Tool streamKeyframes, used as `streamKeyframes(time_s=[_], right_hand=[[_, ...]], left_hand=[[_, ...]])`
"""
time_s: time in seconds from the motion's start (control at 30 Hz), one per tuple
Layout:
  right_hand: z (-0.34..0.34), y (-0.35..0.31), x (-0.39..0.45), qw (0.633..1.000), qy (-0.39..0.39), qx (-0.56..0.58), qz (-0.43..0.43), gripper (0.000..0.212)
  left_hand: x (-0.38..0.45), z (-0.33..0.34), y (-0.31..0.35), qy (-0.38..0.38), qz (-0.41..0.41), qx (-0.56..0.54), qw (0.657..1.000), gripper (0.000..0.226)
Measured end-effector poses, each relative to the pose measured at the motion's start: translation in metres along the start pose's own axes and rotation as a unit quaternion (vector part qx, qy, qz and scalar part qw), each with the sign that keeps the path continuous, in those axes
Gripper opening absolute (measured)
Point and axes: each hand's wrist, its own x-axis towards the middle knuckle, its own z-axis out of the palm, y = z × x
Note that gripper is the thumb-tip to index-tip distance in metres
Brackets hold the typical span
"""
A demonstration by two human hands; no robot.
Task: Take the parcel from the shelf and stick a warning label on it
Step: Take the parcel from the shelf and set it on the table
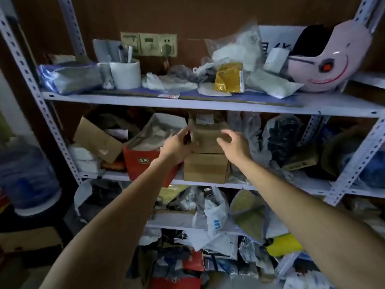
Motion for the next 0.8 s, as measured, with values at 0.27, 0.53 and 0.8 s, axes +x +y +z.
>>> streamKeyframes(time_s=[0.27,0.53,0.8], right_hand=[[0.021,0.018,0.089,0.997,-0.034,0.069,0.007,0.061],[0.037,0.035,0.111,0.989,-0.064,0.129,0.014,0.057],[0.027,0.014,0.028,0.983,0.030,0.168,0.067,0.070]], left_hand=[[0.086,0.030,0.003,-0.029,-0.023,-0.120,0.992,0.054],[0.112,0.050,-0.005,-0.010,-0.032,-0.211,0.977,0.060],[0.073,0.044,-0.009,-0.032,0.040,-0.323,0.945,0.065]])
